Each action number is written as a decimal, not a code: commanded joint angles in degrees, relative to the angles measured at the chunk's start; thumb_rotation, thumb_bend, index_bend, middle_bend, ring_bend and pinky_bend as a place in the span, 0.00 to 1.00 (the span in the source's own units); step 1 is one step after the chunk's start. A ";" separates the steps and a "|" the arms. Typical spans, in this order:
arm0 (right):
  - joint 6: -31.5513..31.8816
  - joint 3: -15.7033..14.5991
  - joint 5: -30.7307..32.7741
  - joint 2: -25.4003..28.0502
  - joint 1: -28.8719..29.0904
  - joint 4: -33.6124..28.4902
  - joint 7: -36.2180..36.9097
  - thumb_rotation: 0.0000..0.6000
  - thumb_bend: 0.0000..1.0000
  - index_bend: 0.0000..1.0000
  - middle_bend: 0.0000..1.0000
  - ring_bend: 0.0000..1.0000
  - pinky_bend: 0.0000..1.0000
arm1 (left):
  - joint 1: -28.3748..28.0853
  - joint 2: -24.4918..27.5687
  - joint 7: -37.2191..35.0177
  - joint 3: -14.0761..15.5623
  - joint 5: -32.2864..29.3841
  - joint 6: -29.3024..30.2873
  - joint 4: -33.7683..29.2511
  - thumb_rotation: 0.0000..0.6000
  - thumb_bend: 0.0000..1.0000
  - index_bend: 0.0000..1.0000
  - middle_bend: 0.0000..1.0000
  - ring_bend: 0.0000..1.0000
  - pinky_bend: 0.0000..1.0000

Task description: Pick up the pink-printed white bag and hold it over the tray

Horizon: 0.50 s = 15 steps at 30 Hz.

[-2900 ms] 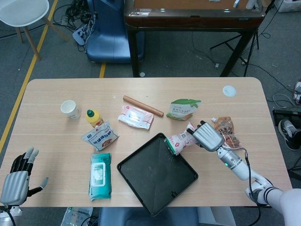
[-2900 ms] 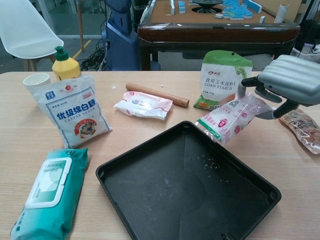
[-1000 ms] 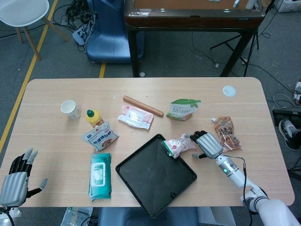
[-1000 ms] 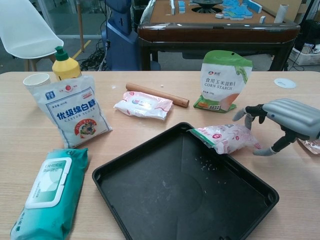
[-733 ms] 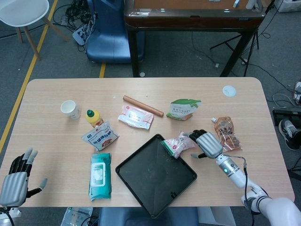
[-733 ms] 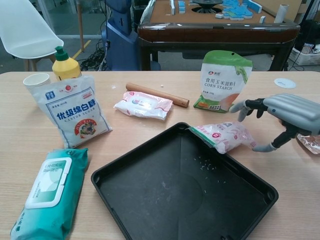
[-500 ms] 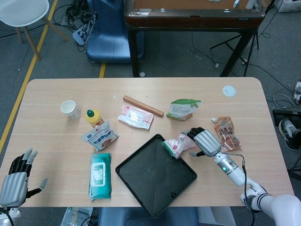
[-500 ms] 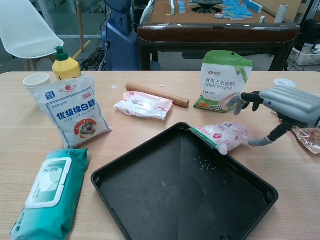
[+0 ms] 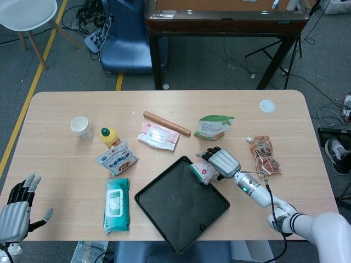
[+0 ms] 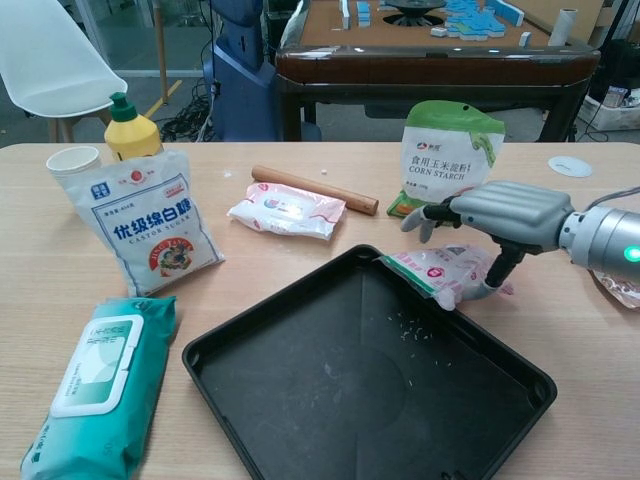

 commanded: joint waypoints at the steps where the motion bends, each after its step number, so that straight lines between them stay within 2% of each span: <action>1: -3.23 -0.02 0.69 0.05 1.81 -1.26 -0.35 1.00 0.02 0.17 0.32 0.23 0.26 | 0.00 -0.01 -0.06 -0.01 0.03 0.00 0.03 1.00 0.24 0.04 0.00 0.00 0.03; 3: -3.05 -0.06 0.51 -0.10 2.02 -1.23 0.05 1.00 0.08 0.21 0.36 0.26 0.26 | 0.02 -0.04 -0.10 -0.07 0.11 0.13 0.08 1.00 0.24 0.04 0.00 0.00 0.03; 5: -1.83 -0.10 0.22 -0.36 1.81 -0.70 1.37 1.00 0.18 0.31 0.43 0.34 0.28 | 0.11 -0.03 -0.22 -0.12 0.03 0.25 0.19 1.00 0.24 0.04 0.00 0.00 0.03; 7: -1.19 -0.44 -0.10 -0.48 1.66 0.34 2.84 1.00 0.29 0.44 0.50 0.43 0.34 | 0.11 -0.01 -0.32 -0.14 -0.06 0.18 0.30 1.00 0.24 0.04 0.00 0.00 0.03; 10: -0.12 -0.76 -0.54 -0.67 1.43 1.49 4.59 1.00 0.39 0.55 0.58 0.52 0.42 | 0.09 -0.02 -0.38 -0.13 -0.05 0.09 0.34 1.00 0.24 0.04 0.00 0.00 0.03; 15: 6.82 -1.17 -1.61 -0.62 -0.88 4.18 13.78 1.00 0.41 0.61 0.63 0.57 0.48 | 0.07 -0.17 -0.35 -0.10 -0.03 -0.03 0.49 1.00 0.24 0.04 0.00 0.00 0.03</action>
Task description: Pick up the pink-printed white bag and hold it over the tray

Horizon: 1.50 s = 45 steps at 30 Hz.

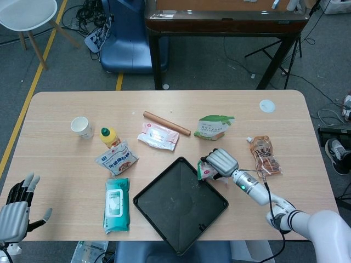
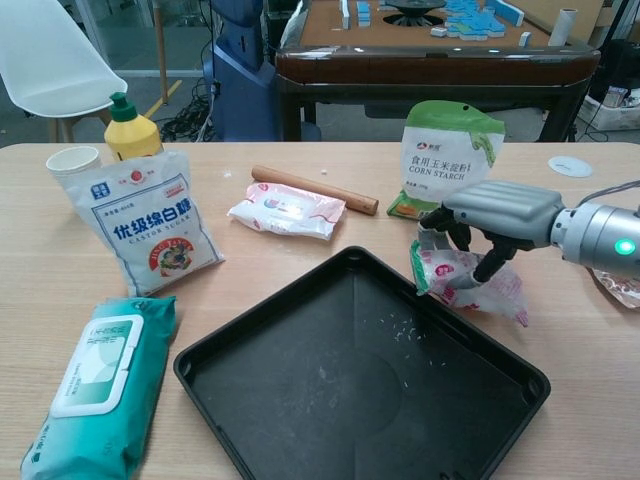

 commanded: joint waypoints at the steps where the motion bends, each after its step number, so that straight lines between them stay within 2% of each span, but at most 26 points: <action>1: 5.97 -0.61 -1.27 0.00 -2.06 2.43 7.88 1.00 0.41 0.61 0.63 0.58 0.48 | -0.05 -0.02 0.08 0.03 0.07 -0.09 -0.05 1.00 0.24 0.04 0.00 0.00 0.03; 11: 18.12 -2.75 -4.56 -3.29 -6.51 11.68 19.13 1.00 0.40 0.61 0.61 0.57 0.48 | -0.12 -0.02 1.01 0.21 0.36 -0.25 -0.67 1.00 0.24 0.04 0.00 0.00 0.03; 16: 19.76 -3.77 -5.36 -5.41 -7.53 16.14 21.93 1.00 0.17 0.44 0.51 0.47 0.47 | -0.18 -0.04 1.46 0.25 0.53 -0.28 -0.96 1.00 0.24 0.04 0.00 0.00 0.03; 22: 20.57 -4.42 -6.06 -7.20 -7.48 18.77 24.65 1.00 0.08 0.30 0.43 0.40 0.42 | -0.16 -0.09 1.73 0.23 0.44 -0.28 -1.10 1.00 0.24 0.04 0.00 0.00 0.03; 27: 22.35 -4.56 -6.52 -7.39 -7.49 18.75 26.08 1.00 0.06 0.21 0.37 0.34 0.37 | -0.07 0.07 1.55 0.16 0.29 -0.20 -1.25 1.00 0.24 0.04 0.00 0.00 0.03; 33: 25.88 -4.10 -6.54 -5.29 -8.32 16.16 24.68 1.00 0.06 0.15 0.33 0.29 0.33 | -0.13 0.17 1.22 0.13 0.15 -0.40 -1.21 1.00 0.24 0.04 0.00 0.00 0.03; 37: 28.68 -2.95 -5.57 -2.16 -9.75 11.94 21.31 1.00 0.06 0.15 0.33 0.27 0.31 | -0.22 0.43 0.96 -0.04 0.02 -0.48 -1.11 1.00 0.24 0.04 0.00 0.00 0.03; 42: 30.39 -0.67 -2.27 3.54 -12.92 3.11 11.99 1.00 0.09 0.15 0.33 0.26 0.29 | -0.53 0.88 0.44 -0.42 -0.11 -0.70 -0.84 1.00 0.24 0.04 0.00 0.00 0.03; 45: 29.86 0.80 1.55 8.10 -16.00 -4.79 3.13 1.00 0.14 0.15 0.32 0.26 0.29 | -0.90 1.12 0.05 -0.78 -0.27 -1.00 -0.49 1.00 0.24 0.04 0.00 0.00 0.03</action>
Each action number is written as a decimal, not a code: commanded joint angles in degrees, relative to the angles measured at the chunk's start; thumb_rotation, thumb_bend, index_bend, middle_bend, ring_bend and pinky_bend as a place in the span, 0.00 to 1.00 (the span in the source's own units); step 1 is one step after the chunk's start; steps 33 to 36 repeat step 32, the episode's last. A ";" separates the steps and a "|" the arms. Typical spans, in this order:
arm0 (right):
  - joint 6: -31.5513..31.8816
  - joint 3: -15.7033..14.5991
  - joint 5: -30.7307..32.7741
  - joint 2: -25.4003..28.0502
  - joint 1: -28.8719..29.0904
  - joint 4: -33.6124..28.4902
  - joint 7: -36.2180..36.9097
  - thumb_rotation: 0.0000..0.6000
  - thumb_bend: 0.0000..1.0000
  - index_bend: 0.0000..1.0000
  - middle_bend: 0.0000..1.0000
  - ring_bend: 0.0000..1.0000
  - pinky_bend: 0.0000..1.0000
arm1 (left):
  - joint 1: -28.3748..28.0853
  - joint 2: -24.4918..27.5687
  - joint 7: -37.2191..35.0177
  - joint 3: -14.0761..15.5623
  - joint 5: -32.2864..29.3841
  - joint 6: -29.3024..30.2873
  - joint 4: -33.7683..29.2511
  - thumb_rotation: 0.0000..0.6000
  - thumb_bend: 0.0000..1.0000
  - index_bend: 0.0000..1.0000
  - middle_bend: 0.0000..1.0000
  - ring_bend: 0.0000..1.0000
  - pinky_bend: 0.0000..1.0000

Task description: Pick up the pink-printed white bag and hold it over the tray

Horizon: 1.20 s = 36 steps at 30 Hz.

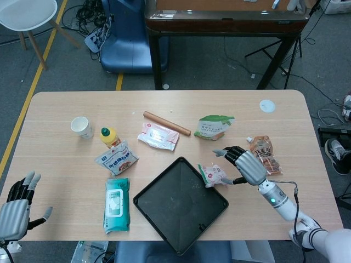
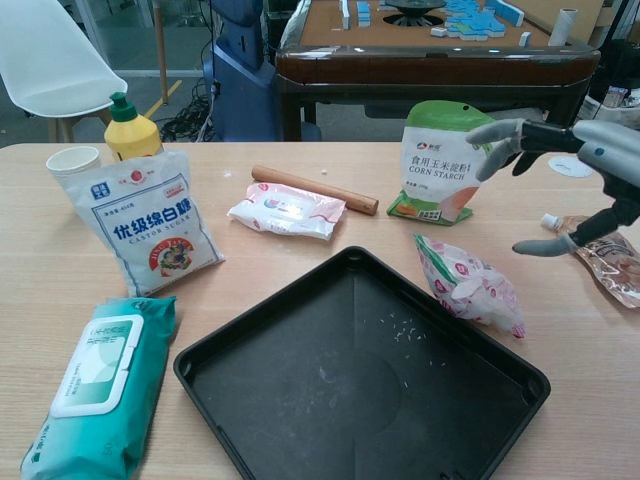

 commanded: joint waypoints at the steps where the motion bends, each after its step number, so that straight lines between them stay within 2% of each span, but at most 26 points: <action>1: 0.12 2.59 5.82 7.09 -4.89 -11.19 -12.59 1.00 0.14 0.15 0.32 0.26 0.29 | -0.27 0.14 -0.35 -0.24 -0.10 -0.24 0.28 1.00 0.24 0.04 0.00 0.00 0.03; 7: -0.18 4.20 13.25 14.49 -10.88 -24.24 -26.04 1.00 0.14 0.15 0.35 0.26 0.29 | -1.15 0.03 -1.22 -0.89 0.07 -0.73 1.40 1.00 0.24 0.04 0.00 0.00 0.03; 12: -1.65 4.09 17.61 19.74 -14.49 -31.61 -31.49 1.00 0.14 0.17 0.35 0.26 0.29 | -1.63 -0.66 -1.90 -1.02 0.57 -0.80 2.58 1.00 0.24 0.04 0.00 0.00 0.03; 20: -0.73 4.64 18.19 21.79 -17.81 -34.58 -31.76 1.00 0.14 0.20 0.35 0.26 0.29 | -1.89 -1.46 -2.59 -0.87 0.64 -0.99 3.65 1.00 0.24 0.04 0.00 0.00 0.03; 36: -2.15 5.02 16.36 22.18 -19.23 -35.72 -31.24 1.00 0.14 0.22 0.35 0.26 0.29 | -1.88 -1.76 -2.68 -0.67 0.96 -0.52 3.95 1.00 0.24 0.04 0.00 0.00 0.03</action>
